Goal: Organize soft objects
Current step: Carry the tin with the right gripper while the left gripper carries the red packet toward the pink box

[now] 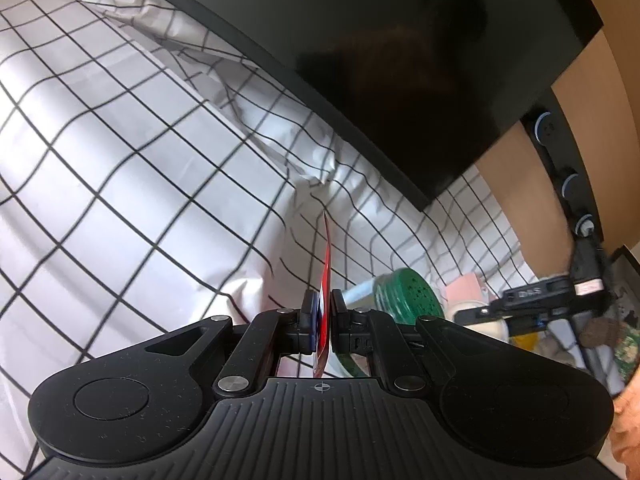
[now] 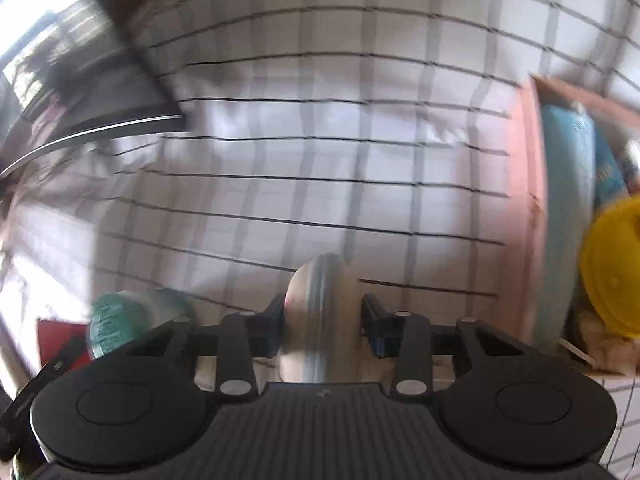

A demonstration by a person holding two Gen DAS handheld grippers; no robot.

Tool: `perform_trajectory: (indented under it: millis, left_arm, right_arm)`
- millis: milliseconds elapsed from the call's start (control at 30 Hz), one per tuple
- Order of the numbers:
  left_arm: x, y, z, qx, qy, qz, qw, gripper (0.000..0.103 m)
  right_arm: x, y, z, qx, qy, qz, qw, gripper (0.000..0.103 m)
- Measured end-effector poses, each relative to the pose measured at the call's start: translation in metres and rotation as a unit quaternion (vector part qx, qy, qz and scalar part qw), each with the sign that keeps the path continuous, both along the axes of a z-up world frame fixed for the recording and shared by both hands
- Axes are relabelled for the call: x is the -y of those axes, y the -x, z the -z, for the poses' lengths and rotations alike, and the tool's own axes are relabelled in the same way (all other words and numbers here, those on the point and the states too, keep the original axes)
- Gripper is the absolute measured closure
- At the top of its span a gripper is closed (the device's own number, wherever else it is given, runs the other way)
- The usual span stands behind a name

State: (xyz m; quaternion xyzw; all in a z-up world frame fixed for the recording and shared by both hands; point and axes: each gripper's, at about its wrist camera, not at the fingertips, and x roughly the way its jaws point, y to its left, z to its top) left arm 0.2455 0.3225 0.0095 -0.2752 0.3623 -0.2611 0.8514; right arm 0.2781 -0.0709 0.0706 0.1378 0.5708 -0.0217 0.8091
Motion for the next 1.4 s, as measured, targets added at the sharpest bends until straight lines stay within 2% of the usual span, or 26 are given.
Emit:
perform_trajectory:
  millis: [167, 300, 500, 633, 800, 967, 1167, 1400]
  left_arm:
    - [-0.002, 0.001, -0.01, 0.006, -0.014, -0.01, 0.9998, 0.096]
    - [-0.005, 0.002, -0.032, 0.023, -0.021, -0.013, 0.9994, 0.096]
    - [0.0, 0.003, -0.082, 0.076, -0.042, -0.018, 0.9961, 0.096]
    - [0.018, 0.007, -0.114, 0.106, -0.053, -0.011, 0.9929, 0.096]
    - [0.054, 0.017, -0.141, 0.128, -0.053, 0.014, 0.9902, 0.096]
    - [0.108, 0.028, -0.158, 0.145, -0.047, 0.054, 0.9869, 0.096]
    - [0.184, 0.045, -0.157, 0.132, -0.026, 0.118, 0.9839, 0.096]
    - [0.267, 0.065, -0.142, 0.107, -0.032, 0.193, 0.9747, 0.096]
  right_arm:
    - [-0.041, 0.007, -0.03, 0.039, -0.006, -0.074, 0.996, 0.066]
    - [-0.067, 0.017, -0.056, 0.071, -0.017, -0.114, 0.991, 0.066]
    - [-0.072, 0.039, -0.099, 0.13, -0.033, -0.147, 0.98, 0.067]
    - [-0.065, 0.056, -0.129, 0.165, -0.036, -0.158, 0.973, 0.067]
    - [-0.041, 0.086, -0.165, 0.204, -0.033, -0.165, 0.965, 0.067]
    - [-0.009, 0.115, -0.189, 0.236, -0.013, -0.161, 0.958, 0.067]
    - [0.047, 0.148, -0.191, 0.248, 0.003, -0.131, 0.96, 0.066]
    - [0.116, 0.189, -0.184, 0.257, 0.021, -0.087, 0.962, 0.066]
